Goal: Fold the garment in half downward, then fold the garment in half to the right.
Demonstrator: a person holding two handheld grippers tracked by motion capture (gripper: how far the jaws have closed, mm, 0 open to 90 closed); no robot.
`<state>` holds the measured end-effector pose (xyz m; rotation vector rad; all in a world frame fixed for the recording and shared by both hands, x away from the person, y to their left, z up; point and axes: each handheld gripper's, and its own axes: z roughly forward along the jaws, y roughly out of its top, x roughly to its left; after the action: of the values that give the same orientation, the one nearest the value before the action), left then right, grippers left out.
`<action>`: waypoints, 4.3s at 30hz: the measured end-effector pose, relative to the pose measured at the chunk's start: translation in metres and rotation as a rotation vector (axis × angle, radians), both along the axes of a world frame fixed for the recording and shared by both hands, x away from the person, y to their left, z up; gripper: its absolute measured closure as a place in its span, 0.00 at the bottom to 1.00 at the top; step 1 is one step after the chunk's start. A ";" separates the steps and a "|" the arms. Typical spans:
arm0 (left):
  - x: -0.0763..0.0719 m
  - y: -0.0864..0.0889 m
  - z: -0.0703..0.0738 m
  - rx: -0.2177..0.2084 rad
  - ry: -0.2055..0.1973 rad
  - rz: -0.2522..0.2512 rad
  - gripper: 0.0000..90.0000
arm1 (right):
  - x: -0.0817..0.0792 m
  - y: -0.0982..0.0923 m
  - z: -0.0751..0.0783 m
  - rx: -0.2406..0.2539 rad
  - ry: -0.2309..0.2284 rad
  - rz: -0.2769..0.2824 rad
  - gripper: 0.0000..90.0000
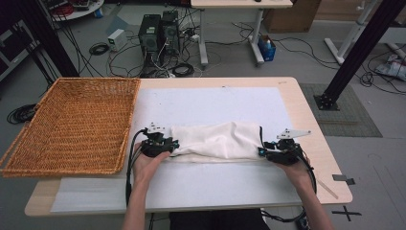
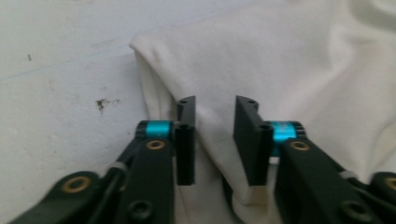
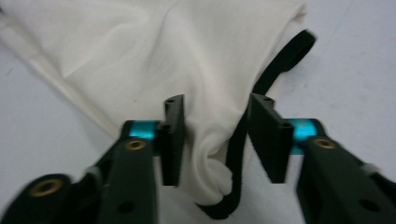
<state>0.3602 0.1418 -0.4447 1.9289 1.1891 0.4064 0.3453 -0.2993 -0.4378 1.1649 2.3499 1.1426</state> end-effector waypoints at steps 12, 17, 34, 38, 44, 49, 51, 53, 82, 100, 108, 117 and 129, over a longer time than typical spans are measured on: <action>-0.028 0.013 0.021 -0.124 -0.090 -0.031 0.81 | -0.019 -0.011 0.004 0.069 -0.080 -0.044 0.62; -0.041 0.005 0.011 -0.072 -0.033 -0.057 0.77 | -0.030 -0.006 0.005 0.085 -0.088 -0.016 0.67; -0.045 0.014 0.010 -0.086 -0.066 0.016 0.75 | -0.035 -0.018 -0.004 0.040 -0.040 -0.039 0.76; -0.029 0.006 0.004 -0.078 -0.016 0.027 0.75 | -0.034 -0.019 0.001 0.072 -0.053 -0.061 0.67; -0.028 0.005 -0.001 -0.041 -0.023 0.030 0.96 | -0.035 -0.021 0.002 0.070 -0.064 -0.068 0.60; -0.028 0.017 -0.001 -0.013 -0.051 0.084 0.97 | -0.037 -0.023 0.002 0.080 -0.060 -0.069 0.58; -0.027 0.017 -0.002 -0.010 -0.049 0.079 0.97 | -0.036 -0.023 0.001 0.082 -0.063 -0.063 0.56; -0.029 0.014 0.000 0.001 -0.066 0.068 0.96 | -0.036 -0.022 0.002 0.086 -0.056 -0.064 0.54; -0.054 0.014 0.017 -0.059 -0.111 0.170 0.37 | -0.037 -0.008 0.002 0.076 -0.099 -0.037 0.12; -0.059 -0.009 -0.007 0.067 -0.010 0.230 0.39 | -0.038 0.001 0.004 0.047 -0.103 -0.006 0.12; -0.062 -0.010 -0.007 0.065 -0.015 0.229 0.46 | -0.038 0.002 0.008 0.054 -0.112 -0.010 0.12; -0.064 -0.001 -0.007 0.029 -0.010 0.224 0.65 | -0.036 0.011 0.017 0.057 -0.127 0.009 0.12; -0.063 0.005 -0.008 -0.032 0.005 0.170 0.90 | -0.017 0.050 0.036 0.066 -0.136 0.075 0.13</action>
<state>0.2968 0.1470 -0.4523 1.8085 1.3606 0.4689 0.3283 -0.2489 -0.4021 0.9928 2.2861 1.2910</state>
